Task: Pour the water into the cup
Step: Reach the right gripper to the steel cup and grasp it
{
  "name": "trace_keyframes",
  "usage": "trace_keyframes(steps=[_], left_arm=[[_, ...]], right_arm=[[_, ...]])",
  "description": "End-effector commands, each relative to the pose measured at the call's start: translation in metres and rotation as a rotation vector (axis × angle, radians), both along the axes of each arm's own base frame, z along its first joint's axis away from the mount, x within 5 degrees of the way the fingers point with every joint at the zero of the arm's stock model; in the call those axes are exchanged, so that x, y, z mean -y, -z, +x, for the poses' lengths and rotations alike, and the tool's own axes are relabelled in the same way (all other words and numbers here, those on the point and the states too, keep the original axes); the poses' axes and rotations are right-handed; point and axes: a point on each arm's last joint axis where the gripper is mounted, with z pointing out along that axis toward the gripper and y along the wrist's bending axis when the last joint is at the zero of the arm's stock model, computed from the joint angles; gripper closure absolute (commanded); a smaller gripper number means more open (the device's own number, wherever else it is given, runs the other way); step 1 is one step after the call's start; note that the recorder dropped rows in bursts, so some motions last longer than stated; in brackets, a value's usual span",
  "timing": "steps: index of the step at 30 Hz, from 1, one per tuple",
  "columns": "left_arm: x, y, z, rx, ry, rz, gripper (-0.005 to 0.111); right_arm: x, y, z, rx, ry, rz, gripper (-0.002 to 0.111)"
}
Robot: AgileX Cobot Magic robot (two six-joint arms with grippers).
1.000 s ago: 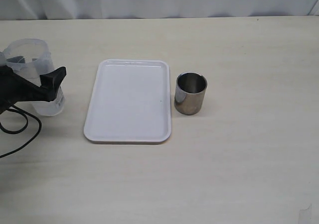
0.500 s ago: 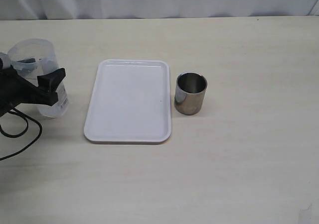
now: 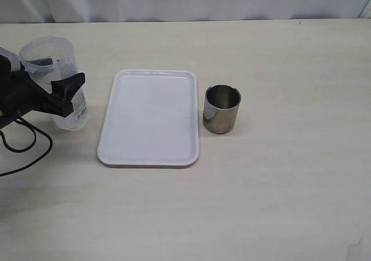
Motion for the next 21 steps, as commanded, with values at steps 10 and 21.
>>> trace_keyframes(steps=[10, 21], left_arm=[[0.003, -0.004, 0.002, 0.033, 0.013, -0.027, 0.107], [0.003, -0.004, 0.002, 0.034, 0.015, -0.027, 0.107]], right_arm=[[-0.033, 0.039, 0.088, -0.392, -0.334, -0.275, 0.016], [-0.051, 0.101, 0.157, -0.551, -0.601, -0.404, 0.016]])
